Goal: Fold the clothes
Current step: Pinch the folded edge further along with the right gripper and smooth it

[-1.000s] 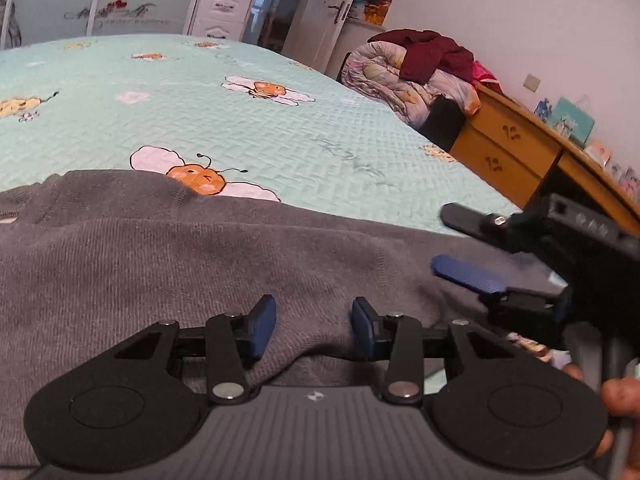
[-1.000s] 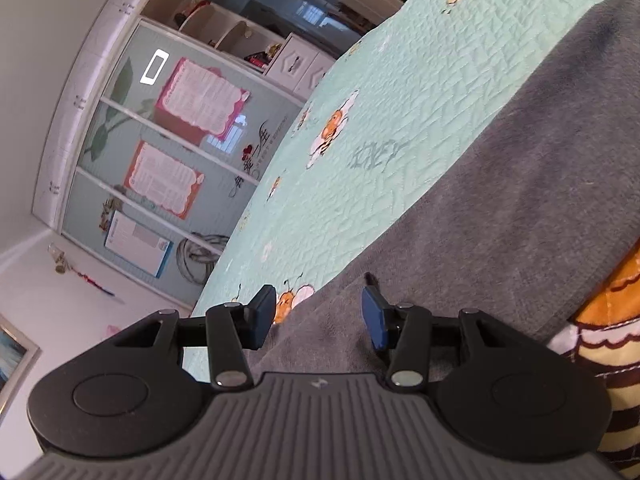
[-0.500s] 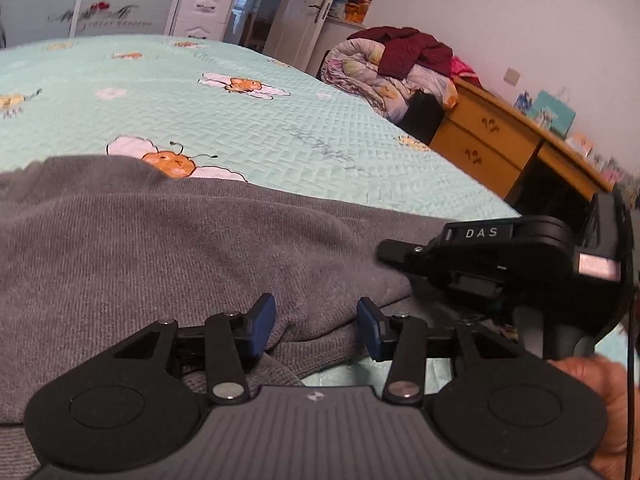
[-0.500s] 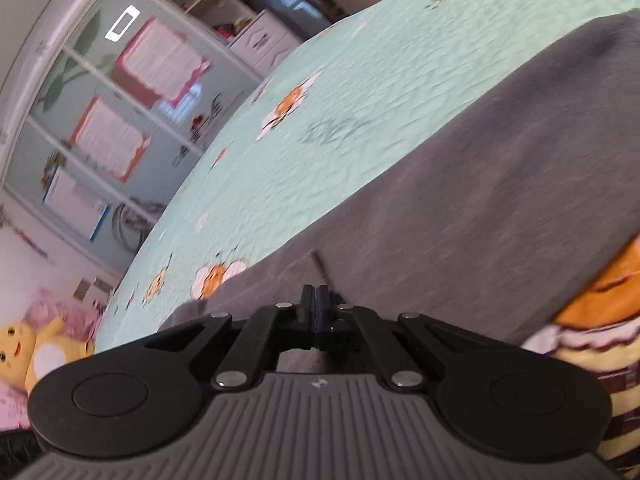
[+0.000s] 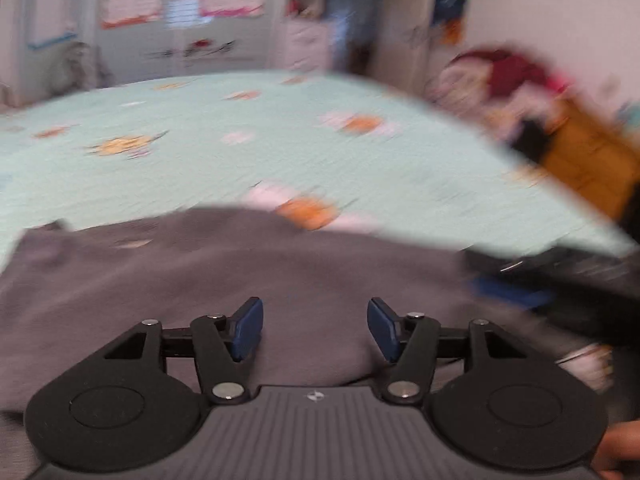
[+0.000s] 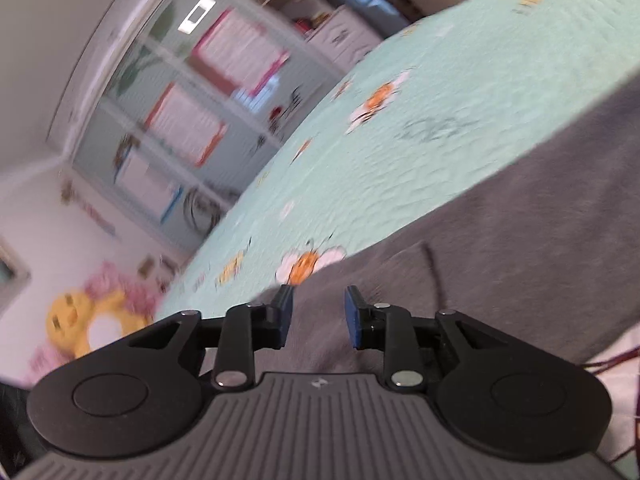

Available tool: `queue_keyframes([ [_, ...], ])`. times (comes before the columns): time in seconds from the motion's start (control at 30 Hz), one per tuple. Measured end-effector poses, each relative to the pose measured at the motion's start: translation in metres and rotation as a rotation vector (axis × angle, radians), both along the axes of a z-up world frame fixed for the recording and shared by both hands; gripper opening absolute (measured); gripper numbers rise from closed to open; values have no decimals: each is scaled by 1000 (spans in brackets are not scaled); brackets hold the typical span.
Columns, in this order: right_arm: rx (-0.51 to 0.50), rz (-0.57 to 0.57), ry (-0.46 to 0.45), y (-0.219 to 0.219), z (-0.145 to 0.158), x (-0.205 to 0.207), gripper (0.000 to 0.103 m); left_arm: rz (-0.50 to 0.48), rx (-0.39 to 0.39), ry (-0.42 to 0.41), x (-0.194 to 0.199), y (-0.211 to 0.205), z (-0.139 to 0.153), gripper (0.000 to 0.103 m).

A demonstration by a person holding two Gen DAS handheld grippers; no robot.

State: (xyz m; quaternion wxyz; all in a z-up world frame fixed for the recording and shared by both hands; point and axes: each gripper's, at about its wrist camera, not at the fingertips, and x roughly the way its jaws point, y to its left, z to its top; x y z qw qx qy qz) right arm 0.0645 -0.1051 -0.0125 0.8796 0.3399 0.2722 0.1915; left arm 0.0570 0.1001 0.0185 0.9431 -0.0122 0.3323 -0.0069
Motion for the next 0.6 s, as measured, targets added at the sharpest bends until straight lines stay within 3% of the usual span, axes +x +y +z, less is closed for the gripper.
queue_keyframes([
  [0.07, -182, -53, 28, 11, 2, -2, 37, 0, 39, -35, -3, -4, -11, 63],
  [0.1, -261, -79, 39, 15, 4, -3, 33, 3, 63, -50, -6, -8, -12, 63],
  [0.13, -296, -99, 38, 15, 5, -3, 19, 7, 78, -55, -7, -10, -13, 63],
  [0.2, -354, -136, 30, 16, 9, -5, 19, 15, 63, -52, -6, -7, -13, 63],
  [0.3, -284, -132, -34, 15, 19, -14, 22, 14, 51, -53, -7, -5, -12, 63],
  [0.4, -114, -40, -85, 13, 20, -16, 24, 16, 56, -58, -8, -7, -12, 63],
  [0.47, -84, -6, -58, 13, 12, -15, 29, 15, 63, -58, -7, -8, -13, 63],
  [0.5, -135, -21, -1, 15, 6, -10, 31, 15, 65, -58, -7, -8, -13, 63],
  [0.53, -200, -48, 52, 17, 1, -5, 22, 16, 65, -57, -6, -8, -13, 63],
  [0.6, -263, -98, 75, 15, -3, -4, 2, 17, 69, -54, -6, -8, -13, 63],
])
